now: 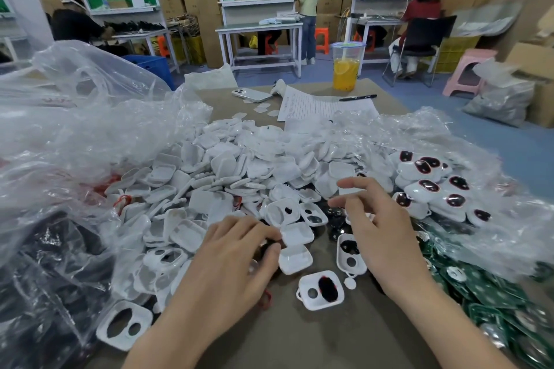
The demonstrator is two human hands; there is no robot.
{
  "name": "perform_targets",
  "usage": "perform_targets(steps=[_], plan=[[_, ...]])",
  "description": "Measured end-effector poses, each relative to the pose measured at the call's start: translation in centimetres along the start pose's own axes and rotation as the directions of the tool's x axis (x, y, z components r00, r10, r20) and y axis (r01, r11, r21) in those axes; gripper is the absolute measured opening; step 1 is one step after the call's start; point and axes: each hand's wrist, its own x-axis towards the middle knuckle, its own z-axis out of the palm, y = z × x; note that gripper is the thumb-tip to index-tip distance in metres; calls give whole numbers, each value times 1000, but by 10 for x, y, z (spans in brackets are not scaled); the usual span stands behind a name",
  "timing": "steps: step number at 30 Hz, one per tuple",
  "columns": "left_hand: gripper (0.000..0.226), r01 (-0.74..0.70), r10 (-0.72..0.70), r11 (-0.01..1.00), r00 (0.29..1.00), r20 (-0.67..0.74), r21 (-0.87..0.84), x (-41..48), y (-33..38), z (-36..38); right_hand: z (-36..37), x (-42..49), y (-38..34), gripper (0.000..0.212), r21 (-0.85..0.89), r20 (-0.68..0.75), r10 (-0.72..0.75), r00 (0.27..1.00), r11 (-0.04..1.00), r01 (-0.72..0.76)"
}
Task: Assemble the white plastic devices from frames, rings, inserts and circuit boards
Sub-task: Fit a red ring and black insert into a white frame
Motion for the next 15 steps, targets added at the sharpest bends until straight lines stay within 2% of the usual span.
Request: perform_targets(steps=[4,9,12,15], plan=[[34,-36,35,999,998,58,14,-1,0,0,1,0,2,25,-129,25,-37,999,991,39],[20,-166,164,986,984,-71,-29,-4,12,3,-1,3,3,22,-242,-4,-54,999,969,52],[24,-273,276,961,956,-105,34,-6,34,16,-2,5,3,22,-244,-41,-63,997,968,51],[34,-282,294,947,954,-58,153,-2,57,30,-1,5,2,22,-241,-63,-73,995,969,56]])
